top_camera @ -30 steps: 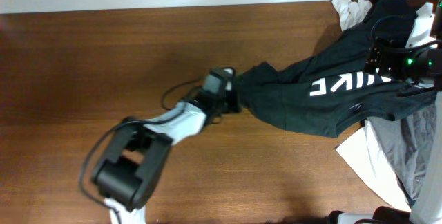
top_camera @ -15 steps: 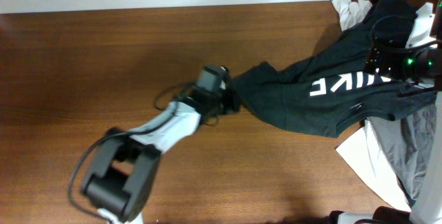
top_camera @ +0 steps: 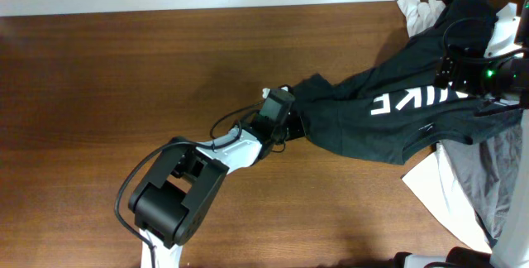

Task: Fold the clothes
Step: 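Reach the left gripper to the shirt's left edge and grasp it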

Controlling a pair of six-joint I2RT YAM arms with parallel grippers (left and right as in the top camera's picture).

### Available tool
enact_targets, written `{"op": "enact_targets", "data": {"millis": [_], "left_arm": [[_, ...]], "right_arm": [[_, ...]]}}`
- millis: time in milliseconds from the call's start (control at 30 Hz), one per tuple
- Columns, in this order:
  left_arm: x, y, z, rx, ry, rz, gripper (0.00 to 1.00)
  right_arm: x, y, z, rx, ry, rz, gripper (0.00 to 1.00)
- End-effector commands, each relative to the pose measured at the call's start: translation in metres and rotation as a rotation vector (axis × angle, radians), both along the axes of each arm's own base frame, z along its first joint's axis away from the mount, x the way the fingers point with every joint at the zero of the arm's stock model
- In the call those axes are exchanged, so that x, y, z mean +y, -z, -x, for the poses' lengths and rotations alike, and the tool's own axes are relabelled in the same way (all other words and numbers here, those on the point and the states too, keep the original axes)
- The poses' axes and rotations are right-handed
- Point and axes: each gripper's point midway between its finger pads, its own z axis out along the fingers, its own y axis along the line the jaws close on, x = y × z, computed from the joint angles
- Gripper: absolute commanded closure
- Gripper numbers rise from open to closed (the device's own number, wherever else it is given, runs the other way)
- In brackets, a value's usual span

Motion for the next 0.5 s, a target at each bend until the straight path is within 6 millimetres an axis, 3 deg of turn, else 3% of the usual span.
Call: {"op": "enact_targets", "data": {"millis": [0, 67, 167, 267, 333, 467], "left_arm": [[0.011, 0.038, 0.012, 0.079, -0.028, -0.064, 0.86], [0.011, 0.038, 0.013, 0.082, -0.028, -0.066, 0.99], [0.017, 0.039, 0.007, 0.073, -0.047, -0.077, 0.99], [0.038, 0.033, -0.003, 0.074, -0.052, -0.096, 0.99], [0.073, 0.021, -0.014, 0.077, -0.077, -0.146, 0.99], [0.169, -0.023, -0.049, -0.006, -0.19, -0.259, 0.99]], "right_arm": [[0.002, -0.007, 0.002, -0.023, 0.001, -0.01, 0.01], [0.002, -0.007, 0.002, -0.024, 0.001, -0.01, 0.01], [0.002, -0.007, 0.002, -0.024, 0.001, -0.01, 0.01], [0.002, -0.007, 0.002, -0.024, 0.002, -0.009, 0.01], [0.002, -0.007, 0.003, -0.023, 0.002, -0.009, 0.01], [0.002, -0.007, 0.002, -0.024, 0.002, -0.009, 0.01]]}}
